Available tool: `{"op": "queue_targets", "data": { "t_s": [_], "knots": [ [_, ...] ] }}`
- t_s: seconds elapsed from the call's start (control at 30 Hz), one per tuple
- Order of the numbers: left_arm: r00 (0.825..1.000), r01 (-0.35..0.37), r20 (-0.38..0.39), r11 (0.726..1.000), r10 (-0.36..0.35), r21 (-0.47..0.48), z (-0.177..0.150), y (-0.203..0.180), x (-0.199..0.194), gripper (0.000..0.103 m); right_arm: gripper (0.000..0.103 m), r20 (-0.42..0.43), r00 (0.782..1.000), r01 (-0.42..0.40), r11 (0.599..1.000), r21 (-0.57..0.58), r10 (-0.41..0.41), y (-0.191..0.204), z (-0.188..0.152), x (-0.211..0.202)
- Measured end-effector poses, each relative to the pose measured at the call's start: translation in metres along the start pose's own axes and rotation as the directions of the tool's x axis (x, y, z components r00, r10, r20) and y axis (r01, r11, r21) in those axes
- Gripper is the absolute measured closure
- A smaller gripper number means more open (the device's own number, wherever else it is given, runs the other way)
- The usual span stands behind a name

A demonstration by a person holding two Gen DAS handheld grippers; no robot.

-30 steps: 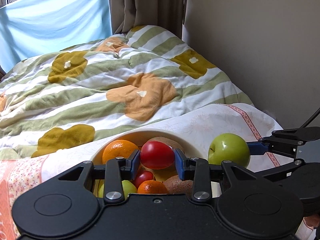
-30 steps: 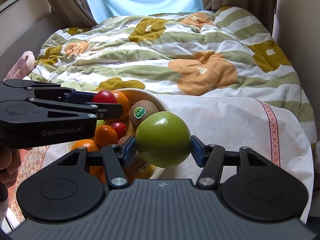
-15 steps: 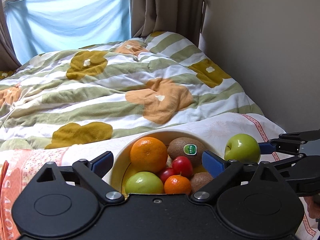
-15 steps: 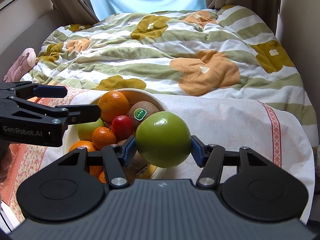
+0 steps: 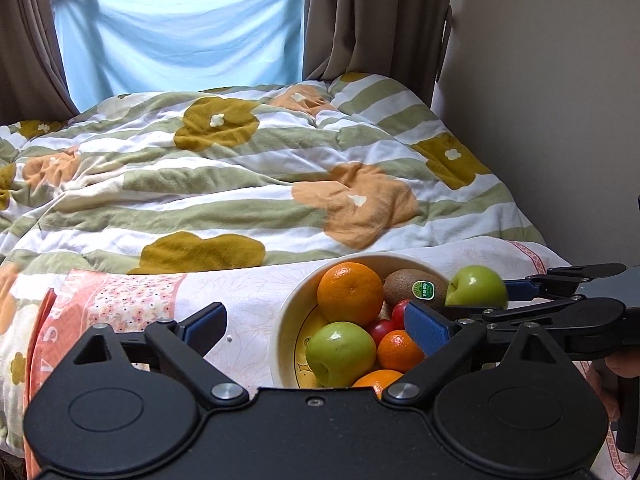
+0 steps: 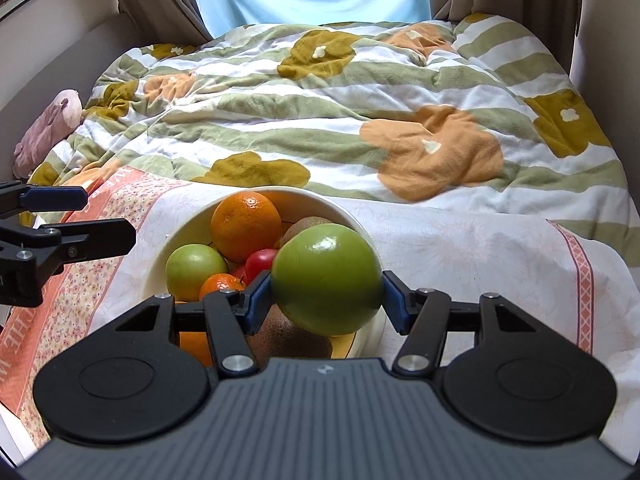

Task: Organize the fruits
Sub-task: 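Open the left tool to drop the tomato while the right tool releases the apple in the bowl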

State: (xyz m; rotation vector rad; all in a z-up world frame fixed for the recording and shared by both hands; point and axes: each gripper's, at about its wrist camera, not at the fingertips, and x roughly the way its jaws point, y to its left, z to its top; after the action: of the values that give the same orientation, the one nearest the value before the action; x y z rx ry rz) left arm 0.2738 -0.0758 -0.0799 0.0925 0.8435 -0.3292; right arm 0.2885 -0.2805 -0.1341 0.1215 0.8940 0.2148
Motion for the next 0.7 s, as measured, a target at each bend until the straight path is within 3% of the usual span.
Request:
{"op": "queue_targets", "data": {
  "t_s": [0.07, 0.43, 0.7],
  "knots": [
    [1.000, -0.001, -0.003, 1.000, 0.001, -0.001, -0.001, 0.000, 0.000, 0.005, 0.000, -0.003, 1.000, 0.002, 1.000, -0.002, -0.002, 0.000, 0.001, 0.001],
    [1.000, -0.002, 0.011, 1.000, 0.002, 0.001, -0.006, 0.000, -0.011, 0.005, 0.000, 0.024, 1.000, 0.019, 1.000, -0.013, -0.019, 0.006, 0.002, -0.016],
    [0.996, -0.022, 0.083, 1.000, 0.022, -0.002, -0.009, -0.002, -0.058, 0.005, 0.000, 0.105, 0.993, 0.051, 0.999, -0.001, -0.050, 0.030, 0.003, -0.081]
  ]
}}
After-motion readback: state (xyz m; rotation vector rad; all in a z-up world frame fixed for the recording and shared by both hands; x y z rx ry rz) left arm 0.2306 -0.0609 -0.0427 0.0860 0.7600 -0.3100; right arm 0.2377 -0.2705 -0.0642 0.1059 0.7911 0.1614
